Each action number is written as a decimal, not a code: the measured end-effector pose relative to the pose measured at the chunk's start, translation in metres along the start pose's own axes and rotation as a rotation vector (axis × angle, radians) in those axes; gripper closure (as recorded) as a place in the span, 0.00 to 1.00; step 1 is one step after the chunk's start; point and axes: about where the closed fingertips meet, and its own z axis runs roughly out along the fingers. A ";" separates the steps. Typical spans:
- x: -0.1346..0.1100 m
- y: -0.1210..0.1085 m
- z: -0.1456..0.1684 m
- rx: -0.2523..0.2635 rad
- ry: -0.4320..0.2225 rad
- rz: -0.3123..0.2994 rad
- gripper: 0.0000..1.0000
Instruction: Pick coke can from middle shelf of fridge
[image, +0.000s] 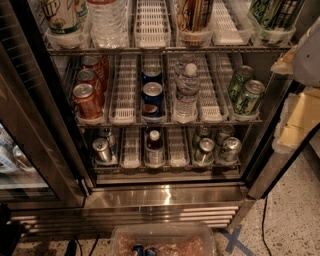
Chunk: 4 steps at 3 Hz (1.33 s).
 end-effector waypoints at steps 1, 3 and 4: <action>0.000 0.000 0.000 0.000 0.000 0.000 0.00; -0.037 0.032 0.019 -0.042 -0.110 -0.084 0.00; -0.106 0.071 0.038 -0.072 -0.294 -0.238 0.00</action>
Offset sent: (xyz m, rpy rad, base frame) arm -0.0067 0.0103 -0.0142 0.0389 0.0407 0.0269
